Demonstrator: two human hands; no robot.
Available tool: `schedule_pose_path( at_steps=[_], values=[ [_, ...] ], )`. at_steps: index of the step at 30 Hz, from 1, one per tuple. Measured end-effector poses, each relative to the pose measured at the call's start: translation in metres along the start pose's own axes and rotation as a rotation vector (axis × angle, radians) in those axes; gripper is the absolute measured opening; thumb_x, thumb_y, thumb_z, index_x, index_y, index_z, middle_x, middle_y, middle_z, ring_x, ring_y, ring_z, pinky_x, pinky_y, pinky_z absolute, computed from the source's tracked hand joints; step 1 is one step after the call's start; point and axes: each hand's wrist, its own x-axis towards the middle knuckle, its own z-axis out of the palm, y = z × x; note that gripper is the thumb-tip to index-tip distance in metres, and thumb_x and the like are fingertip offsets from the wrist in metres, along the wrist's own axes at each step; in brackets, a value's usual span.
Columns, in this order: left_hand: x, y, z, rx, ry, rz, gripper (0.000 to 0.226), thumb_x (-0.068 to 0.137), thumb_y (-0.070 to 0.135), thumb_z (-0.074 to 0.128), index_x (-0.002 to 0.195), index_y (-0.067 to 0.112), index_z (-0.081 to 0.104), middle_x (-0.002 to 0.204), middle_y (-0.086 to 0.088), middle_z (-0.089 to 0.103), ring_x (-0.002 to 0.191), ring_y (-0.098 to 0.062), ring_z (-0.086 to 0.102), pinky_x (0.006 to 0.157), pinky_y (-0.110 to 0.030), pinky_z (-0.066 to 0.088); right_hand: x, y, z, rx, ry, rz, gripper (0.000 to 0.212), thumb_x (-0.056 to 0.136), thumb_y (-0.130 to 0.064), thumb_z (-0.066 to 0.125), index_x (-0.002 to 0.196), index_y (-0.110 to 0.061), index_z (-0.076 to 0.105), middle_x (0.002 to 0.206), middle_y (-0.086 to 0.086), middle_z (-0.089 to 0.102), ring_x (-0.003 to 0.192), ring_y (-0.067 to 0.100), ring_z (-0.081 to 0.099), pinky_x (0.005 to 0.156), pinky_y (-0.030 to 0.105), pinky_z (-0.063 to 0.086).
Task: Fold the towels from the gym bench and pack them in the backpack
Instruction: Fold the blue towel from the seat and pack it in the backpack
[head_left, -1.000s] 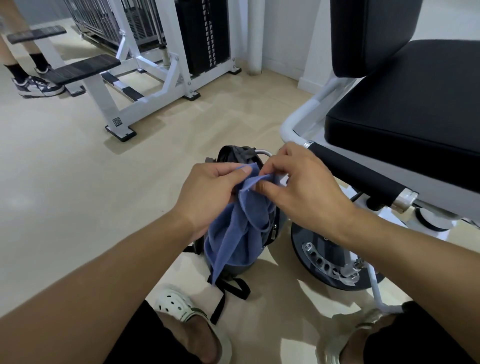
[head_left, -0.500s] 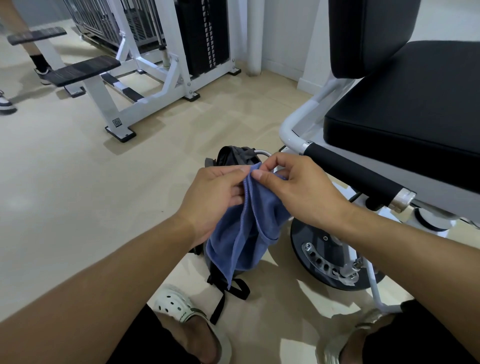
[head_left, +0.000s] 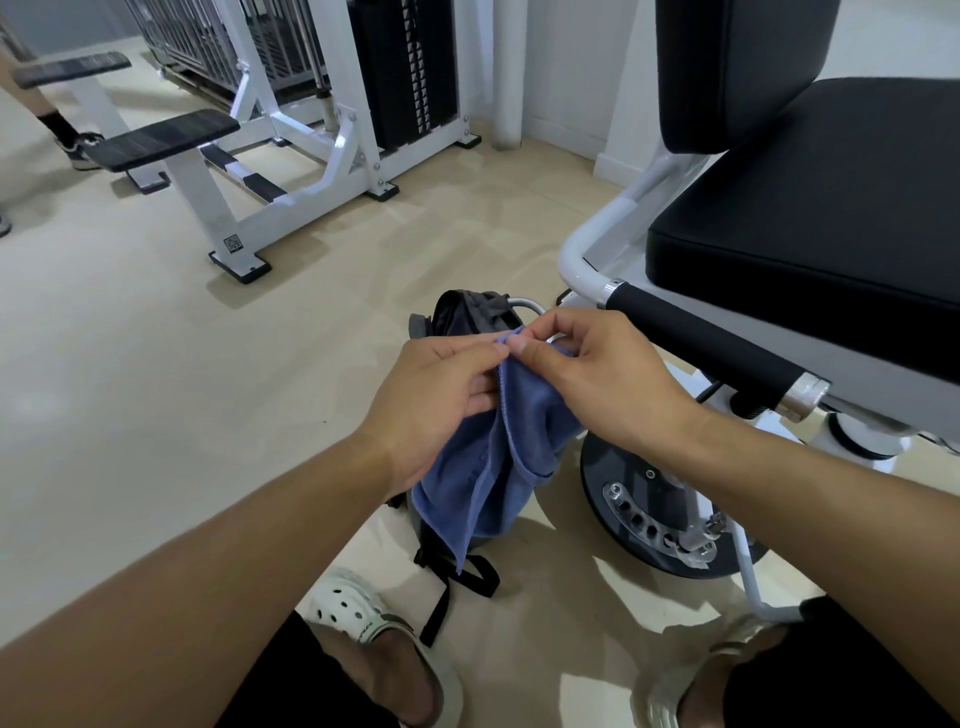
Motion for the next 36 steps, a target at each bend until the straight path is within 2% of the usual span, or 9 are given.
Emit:
schedule_pose_path(
  at_steps=[2, 7, 10, 13, 19, 23, 27, 31, 36],
  values=[
    [0.000, -0.002, -0.001, 0.068, 0.001, 0.027, 0.026, 0.105, 0.015, 0.053, 0.121, 0.012, 0.073, 0.108, -0.007, 0.080, 0.105, -0.019, 0.075, 0.095, -0.031, 0.059, -0.001, 0.000, 0.000, -0.028, 0.018, -0.006, 0.017, 0.096, -0.033, 0.068, 0.083, -0.022, 0.071, 0.055, -0.022, 0.063, 0.054, -0.007, 0.056, 0.054, 0.007, 0.039],
    [0.005, -0.004, -0.009, 0.294, 0.086, 0.118, 0.030, 0.103, 0.032, 0.049, 0.105, 0.030, 0.079, 0.102, -0.008, 0.079, 0.101, -0.033, 0.074, 0.099, -0.056, 0.055, -0.002, 0.002, 0.000, -0.127, 0.009, 0.000, 0.025, 0.091, -0.043, 0.072, 0.083, -0.020, 0.066, 0.057, -0.010, 0.054, 0.049, 0.002, 0.047, 0.048, 0.012, 0.034],
    [0.013, 0.004, -0.022, 0.345, 0.329, 0.196, 0.032, 0.102, 0.031, 0.045, 0.095, 0.024, 0.075, 0.092, 0.001, 0.078, 0.089, -0.020, 0.071, 0.092, -0.049, 0.058, -0.005, 0.000, -0.001, -0.320, -0.045, -0.011, 0.026, 0.088, -0.045, 0.073, 0.083, -0.022, 0.063, 0.066, -0.005, 0.059, 0.055, 0.005, 0.048, 0.050, 0.016, 0.036],
    [0.019, 0.013, -0.038, 0.188, 0.541, 0.204, 0.030, 0.105, 0.027, 0.043, 0.089, 0.020, 0.069, 0.090, -0.002, 0.074, 0.083, -0.016, 0.064, 0.087, -0.043, 0.056, -0.007, -0.001, 0.000, -0.384, -0.105, -0.021, 0.023, 0.088, -0.044, 0.074, 0.084, -0.024, 0.063, 0.075, -0.003, 0.069, 0.069, 0.012, 0.061, 0.064, 0.030, 0.050],
    [0.019, 0.024, -0.064, 0.048, 0.706, 0.233, 0.030, 0.105, 0.032, 0.041, 0.081, 0.026, 0.058, 0.083, 0.005, 0.062, 0.080, -0.013, 0.058, 0.084, -0.035, 0.053, -0.006, 0.008, 0.004, -0.475, -0.247, -0.018, 0.011, 0.088, -0.030, 0.075, 0.086, -0.028, 0.065, 0.075, -0.011, 0.073, 0.073, -0.001, 0.066, 0.070, 0.025, 0.055],
    [0.014, 0.033, -0.070, 0.030, 0.668, 0.297, 0.032, 0.107, 0.027, 0.041, 0.079, 0.024, 0.055, 0.073, 0.008, 0.055, 0.073, -0.012, 0.051, 0.074, -0.030, 0.046, -0.002, 0.021, 0.006, -0.525, -0.288, -0.008, 0.017, 0.087, -0.034, 0.076, 0.101, -0.031, 0.065, 0.095, -0.020, 0.069, 0.090, 0.001, 0.065, 0.084, 0.032, 0.057],
    [0.008, 0.035, -0.062, 0.068, 0.503, 0.309, 0.032, 0.109, 0.025, 0.043, 0.082, 0.023, 0.060, 0.070, 0.011, 0.059, 0.068, -0.005, 0.055, 0.074, -0.025, 0.049, -0.004, 0.018, 0.015, -0.410, -0.264, -0.022, 0.075, 0.076, -0.052, 0.084, 0.139, -0.028, 0.050, 0.129, -0.016, 0.059, 0.115, 0.004, 0.056, 0.094, 0.021, 0.045],
    [0.003, 0.034, -0.048, 0.079, 0.380, 0.333, 0.034, 0.109, 0.021, 0.044, 0.081, 0.025, 0.064, 0.067, 0.016, 0.064, 0.069, -0.003, 0.059, 0.078, -0.024, 0.052, -0.002, 0.017, 0.025, -0.441, -0.327, -0.032, 0.108, 0.070, -0.062, 0.082, 0.158, -0.029, 0.028, 0.158, -0.009, 0.041, 0.142, 0.011, 0.043, 0.111, 0.029, 0.039],
    [0.005, 0.034, -0.047, 0.062, 0.342, 0.344, 0.035, 0.110, 0.020, 0.042, 0.083, 0.024, 0.065, 0.070, 0.013, 0.066, 0.072, -0.006, 0.061, 0.079, -0.027, 0.053, -0.007, 0.027, 0.030, -0.500, -0.408, 0.052, 0.101, 0.075, -0.058, 0.080, 0.156, -0.031, 0.026, 0.147, -0.008, 0.052, 0.125, 0.017, 0.056, 0.092, 0.030, 0.048]
  ],
)
